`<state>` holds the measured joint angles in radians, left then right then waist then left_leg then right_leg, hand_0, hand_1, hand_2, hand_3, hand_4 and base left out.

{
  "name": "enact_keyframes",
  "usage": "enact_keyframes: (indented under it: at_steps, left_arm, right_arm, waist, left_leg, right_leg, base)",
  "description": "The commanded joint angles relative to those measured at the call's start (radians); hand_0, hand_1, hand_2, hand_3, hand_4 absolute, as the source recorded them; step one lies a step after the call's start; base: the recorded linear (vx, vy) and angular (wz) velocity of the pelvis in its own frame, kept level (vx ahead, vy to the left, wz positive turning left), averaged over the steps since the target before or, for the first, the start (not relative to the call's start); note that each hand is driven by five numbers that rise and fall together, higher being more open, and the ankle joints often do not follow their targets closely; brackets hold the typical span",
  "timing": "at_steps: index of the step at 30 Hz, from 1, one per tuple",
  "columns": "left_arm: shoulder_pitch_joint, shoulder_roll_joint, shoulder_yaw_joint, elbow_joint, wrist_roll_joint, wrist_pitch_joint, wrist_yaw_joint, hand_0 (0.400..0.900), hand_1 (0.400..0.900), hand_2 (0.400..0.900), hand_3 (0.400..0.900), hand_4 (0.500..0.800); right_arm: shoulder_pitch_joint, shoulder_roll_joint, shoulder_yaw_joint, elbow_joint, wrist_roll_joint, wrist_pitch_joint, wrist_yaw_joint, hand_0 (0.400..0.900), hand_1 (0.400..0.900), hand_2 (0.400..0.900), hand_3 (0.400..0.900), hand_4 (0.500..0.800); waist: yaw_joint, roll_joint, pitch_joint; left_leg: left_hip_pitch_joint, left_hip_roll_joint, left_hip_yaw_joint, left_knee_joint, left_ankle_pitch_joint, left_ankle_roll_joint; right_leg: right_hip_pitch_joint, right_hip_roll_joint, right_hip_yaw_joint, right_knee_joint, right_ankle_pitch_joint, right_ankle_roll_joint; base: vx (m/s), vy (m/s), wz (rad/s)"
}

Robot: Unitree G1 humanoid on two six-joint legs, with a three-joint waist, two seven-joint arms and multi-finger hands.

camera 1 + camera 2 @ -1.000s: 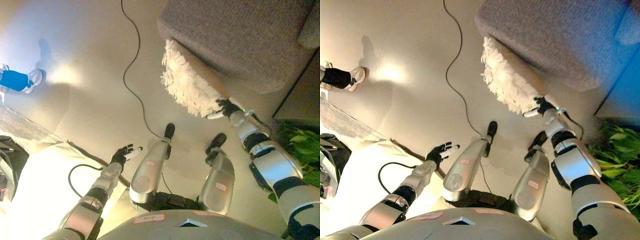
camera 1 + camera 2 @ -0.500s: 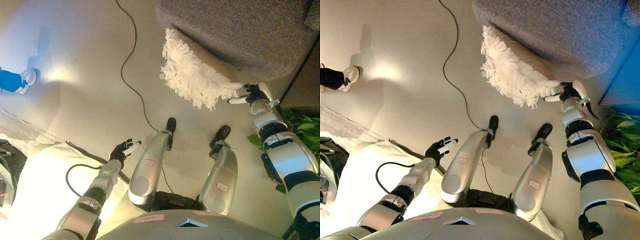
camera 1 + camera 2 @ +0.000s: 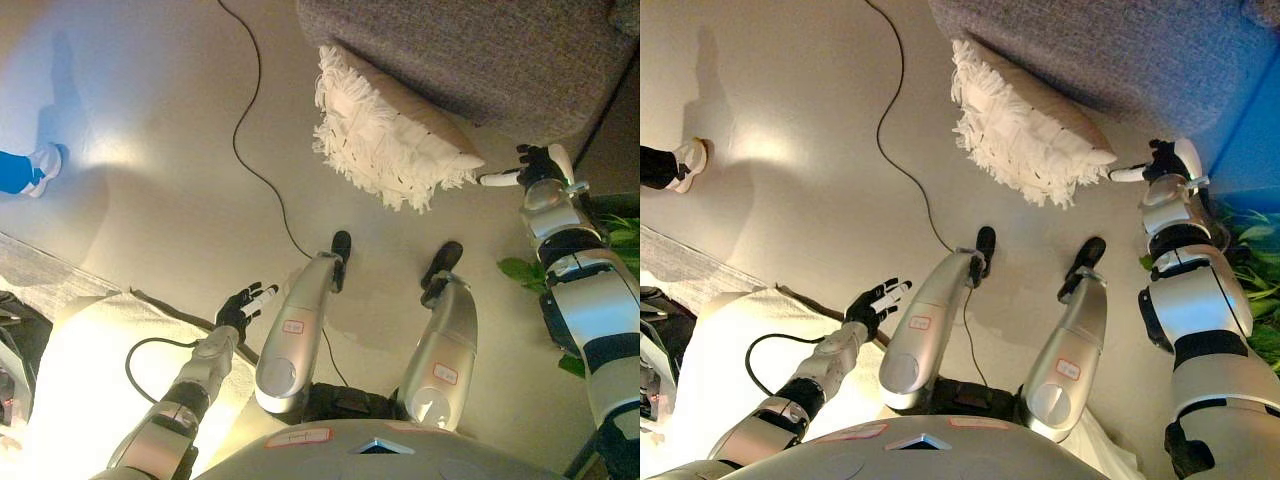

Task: Pick up the pillow and put it on the sofa.

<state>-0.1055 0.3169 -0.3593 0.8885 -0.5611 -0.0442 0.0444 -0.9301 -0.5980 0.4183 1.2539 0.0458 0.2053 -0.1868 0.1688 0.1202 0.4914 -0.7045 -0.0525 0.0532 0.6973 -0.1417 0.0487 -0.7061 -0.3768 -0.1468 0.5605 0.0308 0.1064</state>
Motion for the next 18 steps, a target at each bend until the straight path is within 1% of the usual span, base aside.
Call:
enact_keyframes:
  at_steps: [1, 4, 7, 13, 18]
  left_arm:
    - [0.107, 0.063, 0.04, -0.027, -0.029, -0.03, 0.002, 0.9, 0.9, 0.9, 0.9, 0.8]
    - [0.115, 0.063, 0.051, -0.024, -0.03, -0.031, -0.01, 0.9, 0.9, 0.9, 0.9, 0.8]
    - [0.119, 0.06, 0.06, -0.03, -0.034, -0.027, -0.01, 0.9, 0.9, 0.9, 0.9, 0.8]
    - [0.131, 0.049, 0.058, -0.056, -0.047, -0.029, -0.011, 0.9, 0.9, 0.9, 0.9, 0.8]
    - [0.146, 0.043, 0.059, -0.082, -0.05, -0.029, -0.008, 0.9, 0.9, 0.9, 0.9, 0.8]
  right_arm:
    - [-0.112, -0.118, 0.054, -0.04, 0.007, -0.035, -0.011, 0.9, 0.9, 0.9, 0.9, 0.8]
    - [-0.133, -0.114, 0.067, -0.048, 0.019, -0.03, 0.004, 0.9, 0.9, 0.9, 0.9, 0.8]
    - [-0.148, -0.1, 0.077, -0.062, 0.026, -0.013, 0.014, 0.9, 0.9, 0.9, 0.9, 0.8]
    - [-0.179, -0.092, 0.092, -0.075, 0.035, -0.002, 0.03, 0.9, 0.9, 0.9, 0.9, 0.8]
    - [-0.199, -0.083, 0.101, -0.103, 0.065, 0.021, 0.037, 0.9, 0.9, 0.9, 0.9, 0.8]
  waist:
    - [0.021, 0.056, -0.009]
    - [0.026, 0.064, -0.008]
    - [0.029, 0.07, -0.004]
    - [0.036, 0.094, 0.006]
    - [0.044, 0.108, 0.017]
  left_leg:
    - [0.028, 0.027, -0.029, 0.013, -0.098, -0.044]
    - [0.025, 0.022, -0.028, 0.014, -0.097, -0.045]
    - [0.019, 0.021, -0.026, 0.017, -0.096, -0.045]
    - [0.011, 0.01, -0.022, 0.011, -0.086, -0.045]
    - [-0.003, -0.003, -0.021, 0.016, -0.08, -0.045]
  right_leg:
    - [0.031, 0.017, 0.007, 0.116, -0.163, -0.018]
    - [0.023, 0.013, 0.006, 0.123, -0.165, -0.02]
    - [0.014, 0.01, 0.008, 0.131, -0.167, -0.021]
    - [-0.004, -0.002, 0.012, 0.142, -0.168, -0.025]
    - [-0.021, -0.008, 0.018, 0.154, -0.17, -0.029]
  base:
    - [0.01, 0.033, 0.04]
    - [0.02, 0.04, 0.02]
    - [0.02, 0.037, 0.0]
    - [0.02, 0.054, 0.05]
    - [0.01, 0.035, 0.09]
